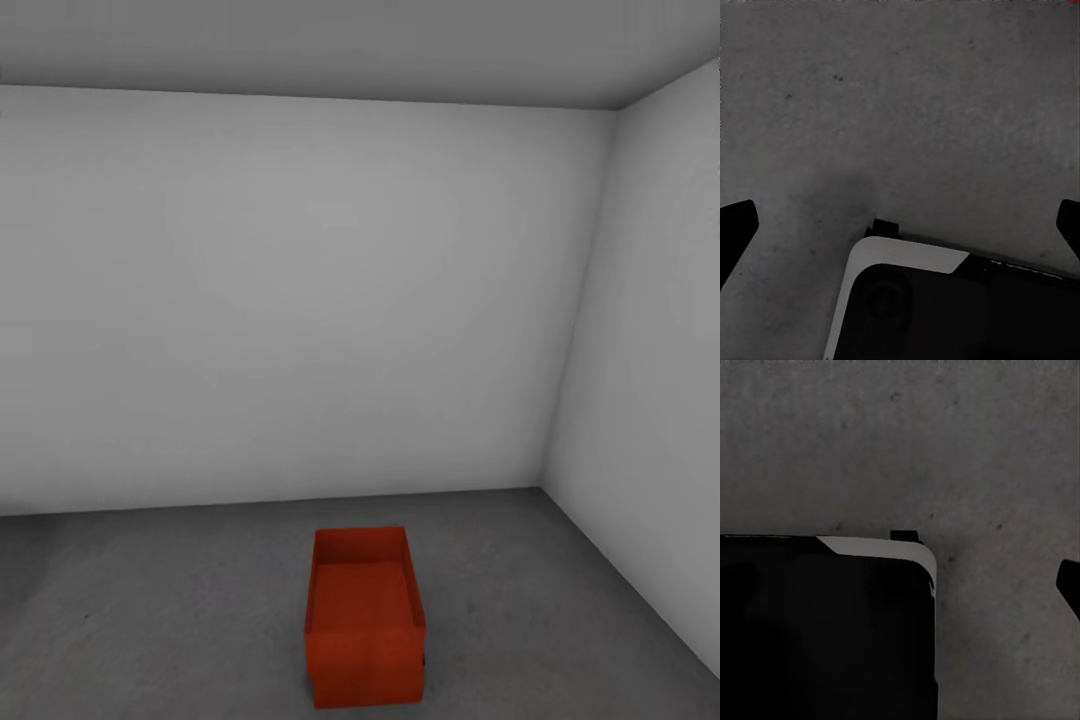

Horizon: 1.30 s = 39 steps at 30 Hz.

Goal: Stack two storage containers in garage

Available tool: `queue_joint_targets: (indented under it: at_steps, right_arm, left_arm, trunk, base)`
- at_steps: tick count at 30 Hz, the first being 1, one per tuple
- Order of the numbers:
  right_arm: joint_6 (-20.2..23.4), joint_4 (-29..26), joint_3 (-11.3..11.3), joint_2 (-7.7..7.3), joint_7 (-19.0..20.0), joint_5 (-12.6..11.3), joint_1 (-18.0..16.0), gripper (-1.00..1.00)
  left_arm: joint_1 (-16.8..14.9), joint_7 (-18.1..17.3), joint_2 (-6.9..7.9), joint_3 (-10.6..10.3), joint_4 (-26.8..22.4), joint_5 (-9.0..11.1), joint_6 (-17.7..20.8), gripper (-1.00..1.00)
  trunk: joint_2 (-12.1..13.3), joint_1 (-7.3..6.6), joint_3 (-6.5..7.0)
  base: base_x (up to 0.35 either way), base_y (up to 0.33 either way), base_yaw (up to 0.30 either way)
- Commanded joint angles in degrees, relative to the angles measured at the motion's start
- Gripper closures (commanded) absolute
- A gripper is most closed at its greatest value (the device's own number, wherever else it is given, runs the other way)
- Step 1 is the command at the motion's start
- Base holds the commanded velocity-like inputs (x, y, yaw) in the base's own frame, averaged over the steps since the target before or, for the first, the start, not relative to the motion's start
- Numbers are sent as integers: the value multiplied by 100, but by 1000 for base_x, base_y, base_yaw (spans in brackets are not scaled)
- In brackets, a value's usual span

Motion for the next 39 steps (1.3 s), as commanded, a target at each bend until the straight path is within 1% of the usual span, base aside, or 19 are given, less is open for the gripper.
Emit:
queue_joint_targets:
  at_steps: [1,6,13,25,32,39]
  right_arm:
    - [-29,17,40,1,-22,-15,-6,-100]
    - [-19,17,36,-5,-22,-33,-6,-100]
    - [35,17,101,-20,-26,46,-6,-100]
    - [42,17,127,-24,-13,70,-6,-100]
    - [50,17,82,-8,-43,203,-6,-100]
    - [43,17,75,-13,-40,232,-6,-100]
  left_arm:
    - [-2,-6,-2,39,7,3,-17,-100]
    - [-2,-6,-4,33,7,-14,-16,-100]
    - [-2,-6,-5,31,7,-19,-15,-100]
    - [-2,-6,-5,31,7,-20,-17,-100]
    - [-1,-6,-5,31,7,-20,-16,-100]
    - [-2,-6,-5,31,7,-20,-17,-100]
  trunk:
    - [-2,2,7]
    - [-2,2,29]
    - [-2,2,33]
    - [-2,2,33]
    - [-2,2,33]
    - [-2,2,33]
  base:
    - [0,0,0]
    - [0,0,0]
    - [0,0,0]
    - [0,0,0]
    - [0,0,0]
    - [0,0,36]
